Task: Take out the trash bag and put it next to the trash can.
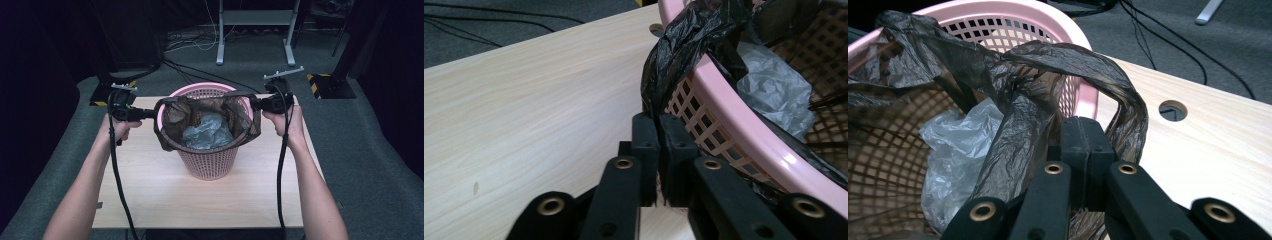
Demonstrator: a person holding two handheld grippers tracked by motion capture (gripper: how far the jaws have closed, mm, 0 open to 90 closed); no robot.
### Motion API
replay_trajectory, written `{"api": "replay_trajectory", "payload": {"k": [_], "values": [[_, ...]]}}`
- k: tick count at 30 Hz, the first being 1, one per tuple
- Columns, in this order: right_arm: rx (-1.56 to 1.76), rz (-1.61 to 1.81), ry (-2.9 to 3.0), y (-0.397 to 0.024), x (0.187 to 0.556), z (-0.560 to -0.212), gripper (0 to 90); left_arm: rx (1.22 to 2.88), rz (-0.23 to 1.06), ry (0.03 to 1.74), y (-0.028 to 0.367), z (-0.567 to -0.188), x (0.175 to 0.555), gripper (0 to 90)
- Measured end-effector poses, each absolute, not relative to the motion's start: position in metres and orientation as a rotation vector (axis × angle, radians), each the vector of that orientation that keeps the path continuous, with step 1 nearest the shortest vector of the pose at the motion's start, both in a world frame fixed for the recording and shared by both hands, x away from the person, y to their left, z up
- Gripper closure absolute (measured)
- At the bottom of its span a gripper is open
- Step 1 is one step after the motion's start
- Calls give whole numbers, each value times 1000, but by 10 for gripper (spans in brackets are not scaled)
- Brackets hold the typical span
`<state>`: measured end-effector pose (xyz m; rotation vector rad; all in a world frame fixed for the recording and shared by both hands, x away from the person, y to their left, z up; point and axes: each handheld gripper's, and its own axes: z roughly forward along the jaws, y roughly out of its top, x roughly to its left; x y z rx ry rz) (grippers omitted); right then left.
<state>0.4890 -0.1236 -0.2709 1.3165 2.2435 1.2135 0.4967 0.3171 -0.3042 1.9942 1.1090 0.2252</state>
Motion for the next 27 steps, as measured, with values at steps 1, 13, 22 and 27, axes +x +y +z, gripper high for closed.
{"api": "replay_trajectory", "payload": {"k": [1, 13, 22, 27], "values": [[1309, 1204, 2236, -123, 488, -270, 900, 1986, 225, 1105, 318, -304, 496, 875], [1401, 1263, 2182, -129, 513, -273, 387, 1946, 238, 1063, 321, -287, 488, 900], [1498, 1277, 2226, -124, 532, -283, 415, 1929, 207, 976, 319, -265, 474, 900], [1460, 1288, 2213, -123, 526, -280, 619, 1929, 178, 926, 313, -258, 469, 900]]}}
